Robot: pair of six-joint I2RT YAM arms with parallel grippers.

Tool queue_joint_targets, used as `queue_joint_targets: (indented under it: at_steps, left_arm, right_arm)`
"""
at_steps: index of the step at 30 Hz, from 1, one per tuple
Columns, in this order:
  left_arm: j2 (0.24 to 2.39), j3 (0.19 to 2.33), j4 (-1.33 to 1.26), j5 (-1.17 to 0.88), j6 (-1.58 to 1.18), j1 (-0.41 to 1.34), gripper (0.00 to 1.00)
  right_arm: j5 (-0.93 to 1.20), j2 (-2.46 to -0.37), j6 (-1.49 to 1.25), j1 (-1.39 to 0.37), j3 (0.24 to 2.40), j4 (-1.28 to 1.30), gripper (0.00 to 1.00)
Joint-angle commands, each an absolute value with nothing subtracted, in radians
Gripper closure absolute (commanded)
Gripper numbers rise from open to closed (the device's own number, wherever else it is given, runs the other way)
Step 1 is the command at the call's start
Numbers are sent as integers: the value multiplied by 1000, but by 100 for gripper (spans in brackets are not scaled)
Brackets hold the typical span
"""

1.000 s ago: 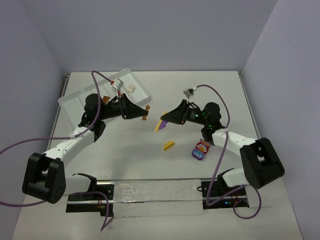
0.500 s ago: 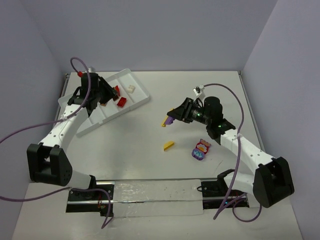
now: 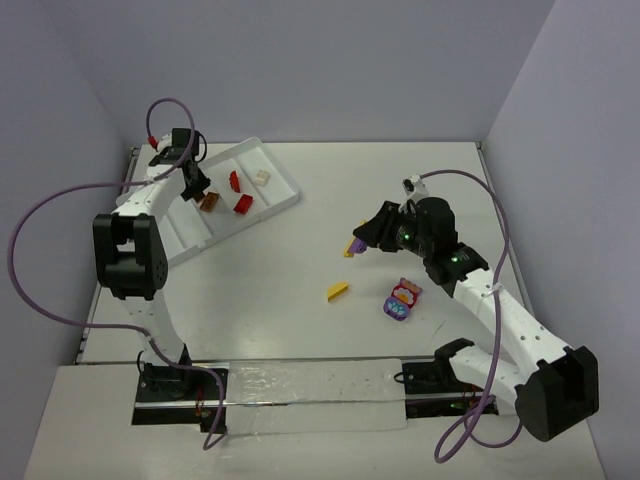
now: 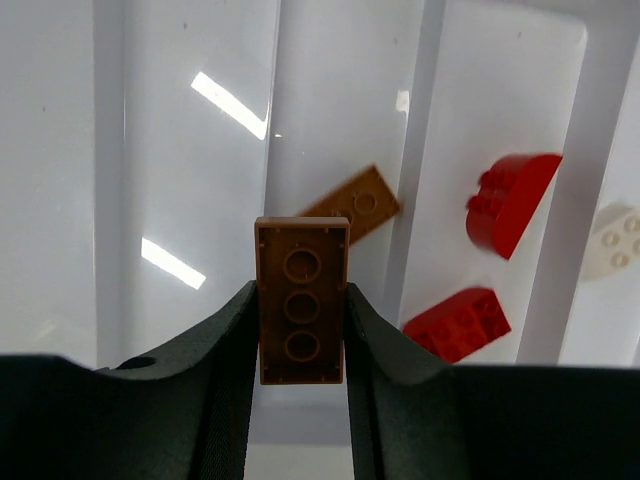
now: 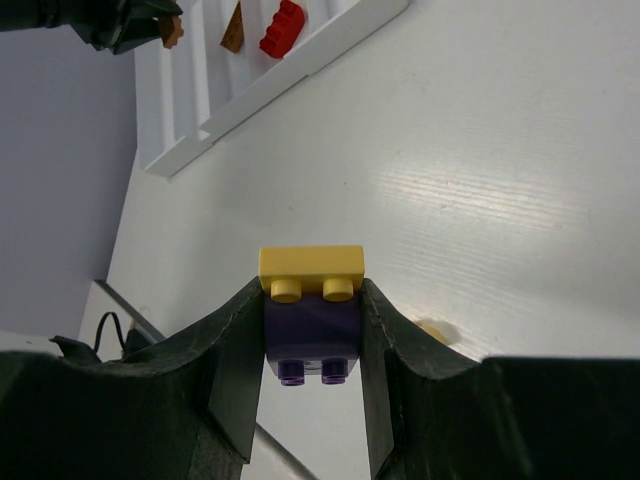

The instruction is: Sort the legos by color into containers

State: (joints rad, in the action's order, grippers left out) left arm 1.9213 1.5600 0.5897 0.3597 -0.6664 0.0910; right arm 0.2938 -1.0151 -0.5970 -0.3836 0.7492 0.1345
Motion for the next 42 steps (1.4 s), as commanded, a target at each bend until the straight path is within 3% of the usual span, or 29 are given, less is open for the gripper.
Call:
queue_joint_targets:
  at_steps: [1, 3, 6, 7, 9, 12, 17, 20, 27, 34, 40, 42]
  left_arm:
    - [1999, 1664, 590, 386, -620, 83, 100]
    - [2039, 1703, 610, 403, -624, 77, 98]
    - [2099, 1773, 669, 420, -617, 71, 88]
    - [2107, 1782, 673, 420, -611, 71, 79]
    - [2106, 1786, 670, 414, -600, 71, 52]
    - [2072, 1777, 657, 378, -585, 72, 24]
    - [1938, 1722, 610, 274, -567, 98, 3]
    - [1784, 1650, 558, 189, -549, 133, 4]
    - [1397, 1213, 290, -95, -602, 288, 17]
    - [1249, 963, 221, -162, -689, 338, 18]
    - [1166, 810, 100, -350, -713, 351, 19]
    - [1132, 720, -59, -450, -767, 350, 19]
  right_arm:
    - [235, -982, -537, -379, 807, 179, 100]
    - [236, -991, -526, -380, 810, 183, 100]
    - [252, -1009, -509, -380, 814, 190, 100]
    - [253, -1014, -507, -380, 813, 189, 100]
    - [255, -1019, -507, -380, 812, 188, 100]
    - [261, -1021, -517, -379, 810, 176, 100]
    - [278, -1028, -514, -380, 808, 180, 100]
    - [291, -1030, -516, -380, 794, 178, 100]
    - [330, -1133, -484, -457, 826, 176, 100]
    - [244, -1348, -502, -614, 963, 190, 100]
    - [403, -1399, -568, -610, 942, 64, 100]
    - [511, -1386, -612, -587, 901, -48, 100]
